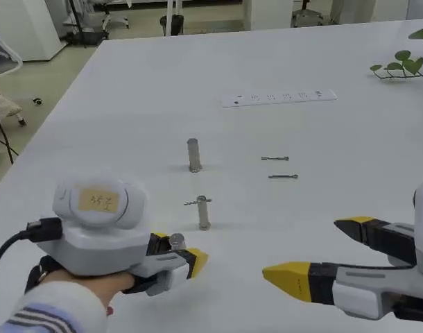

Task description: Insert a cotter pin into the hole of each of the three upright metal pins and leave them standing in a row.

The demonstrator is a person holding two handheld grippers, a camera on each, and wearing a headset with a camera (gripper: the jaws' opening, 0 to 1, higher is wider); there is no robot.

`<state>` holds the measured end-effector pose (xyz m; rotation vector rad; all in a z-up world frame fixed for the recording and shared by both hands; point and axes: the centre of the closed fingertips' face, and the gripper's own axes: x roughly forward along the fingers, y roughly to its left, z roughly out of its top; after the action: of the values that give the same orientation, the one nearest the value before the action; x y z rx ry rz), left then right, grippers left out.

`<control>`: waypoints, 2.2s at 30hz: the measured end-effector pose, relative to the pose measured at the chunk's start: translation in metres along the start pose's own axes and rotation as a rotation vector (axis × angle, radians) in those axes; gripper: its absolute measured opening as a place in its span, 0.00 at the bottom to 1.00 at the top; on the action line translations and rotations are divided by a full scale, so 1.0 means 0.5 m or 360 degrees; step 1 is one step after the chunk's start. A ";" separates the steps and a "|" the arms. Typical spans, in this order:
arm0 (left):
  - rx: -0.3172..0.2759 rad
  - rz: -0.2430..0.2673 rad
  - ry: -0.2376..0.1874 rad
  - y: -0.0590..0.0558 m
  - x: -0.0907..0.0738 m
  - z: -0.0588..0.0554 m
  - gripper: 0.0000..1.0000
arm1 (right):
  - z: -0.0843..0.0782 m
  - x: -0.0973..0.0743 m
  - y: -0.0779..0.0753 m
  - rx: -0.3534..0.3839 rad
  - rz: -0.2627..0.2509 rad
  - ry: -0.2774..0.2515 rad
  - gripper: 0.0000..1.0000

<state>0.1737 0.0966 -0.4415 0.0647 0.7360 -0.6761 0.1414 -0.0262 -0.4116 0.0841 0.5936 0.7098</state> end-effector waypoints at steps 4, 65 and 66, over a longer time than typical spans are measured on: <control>0.0083 -0.0087 -0.0118 -0.012 -0.020 0.042 0.35 | -0.002 0.000 -0.001 0.0004 0.0001 0.0005 0.86; 0.0304 -0.0299 -0.0449 0.062 -0.111 0.021 0.99 | 0.047 -0.025 -0.161 -0.0226 -0.0218 0.0294 0.83; 0.0328 -0.0294 -0.0440 0.062 -0.110 0.019 0.99 | 0.052 -0.024 -0.167 -0.0234 -0.0218 0.0299 0.82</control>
<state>0.1681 0.1482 -0.4047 0.0907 0.4076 -0.9158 0.1976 -0.0944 -0.4066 -0.1600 0.7173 0.6296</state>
